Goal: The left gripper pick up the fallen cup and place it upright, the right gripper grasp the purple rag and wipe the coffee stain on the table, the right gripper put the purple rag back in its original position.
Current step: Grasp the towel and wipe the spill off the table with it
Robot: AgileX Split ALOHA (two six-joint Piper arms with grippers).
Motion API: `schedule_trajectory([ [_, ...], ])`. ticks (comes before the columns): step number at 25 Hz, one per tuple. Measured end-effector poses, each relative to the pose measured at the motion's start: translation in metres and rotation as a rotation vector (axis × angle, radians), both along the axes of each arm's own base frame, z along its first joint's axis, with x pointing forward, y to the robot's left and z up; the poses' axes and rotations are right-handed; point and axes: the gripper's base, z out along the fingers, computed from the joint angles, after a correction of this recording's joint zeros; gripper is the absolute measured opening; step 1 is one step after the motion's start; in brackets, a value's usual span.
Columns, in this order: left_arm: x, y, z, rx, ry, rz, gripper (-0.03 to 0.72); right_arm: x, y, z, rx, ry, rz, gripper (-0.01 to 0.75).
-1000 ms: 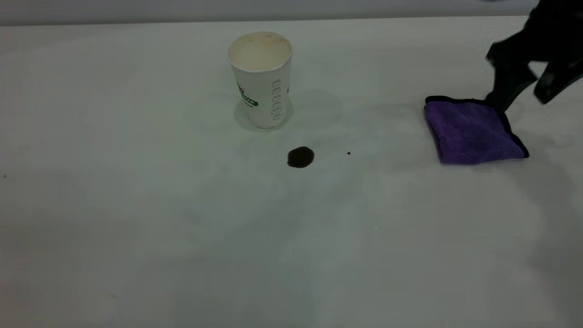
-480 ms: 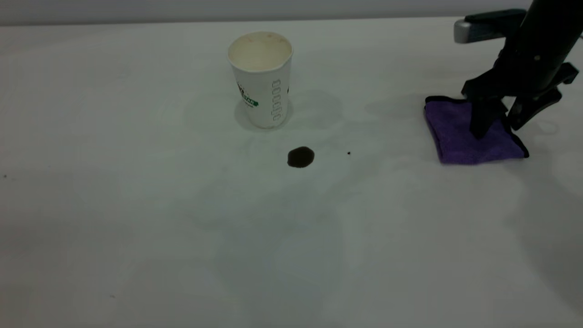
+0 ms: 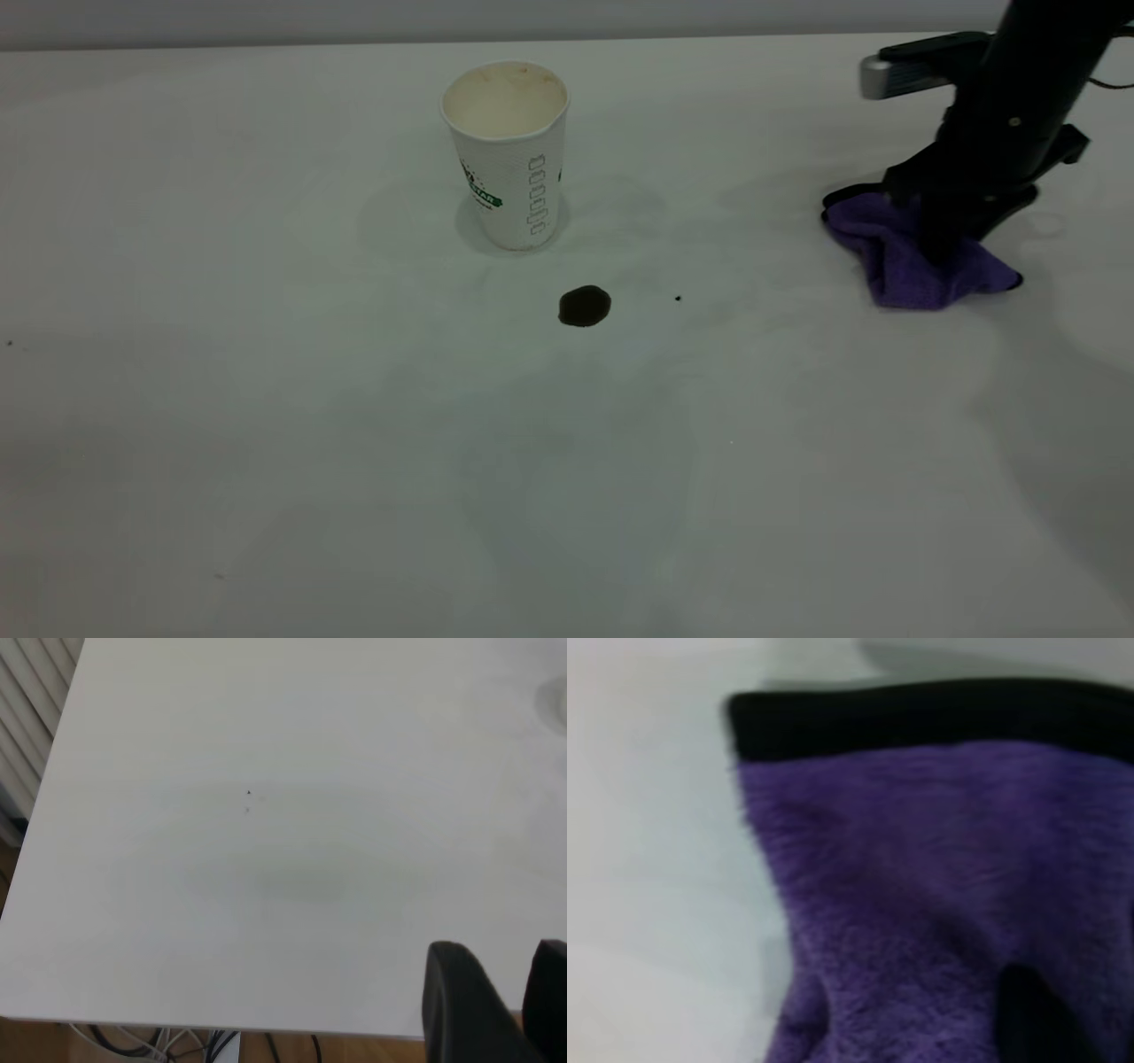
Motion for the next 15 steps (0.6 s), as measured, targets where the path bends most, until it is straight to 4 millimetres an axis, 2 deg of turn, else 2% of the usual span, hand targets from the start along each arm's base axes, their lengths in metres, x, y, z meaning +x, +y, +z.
schedule_trajectory([
  [1,0.0,0.0,0.0,0.0,0.0,0.0,0.239,-0.001,0.008,0.0,-0.006,0.001,0.037,0.078],
  [2,0.0,0.0,0.0,0.0,0.0,0.0,0.239,-0.003,0.019,0.0,-0.01,0.0,0.076,0.067],
  [10,0.0,0.0,0.0,0.0,0.0,0.0,0.239,-0.022,0.14,0.005,0.014,-0.042,0.331,0.063],
  [15,0.0,0.0,0.0,0.0,0.0,0.0,0.239,-0.035,0.189,0.004,0.029,-0.069,0.423,0.062],
])
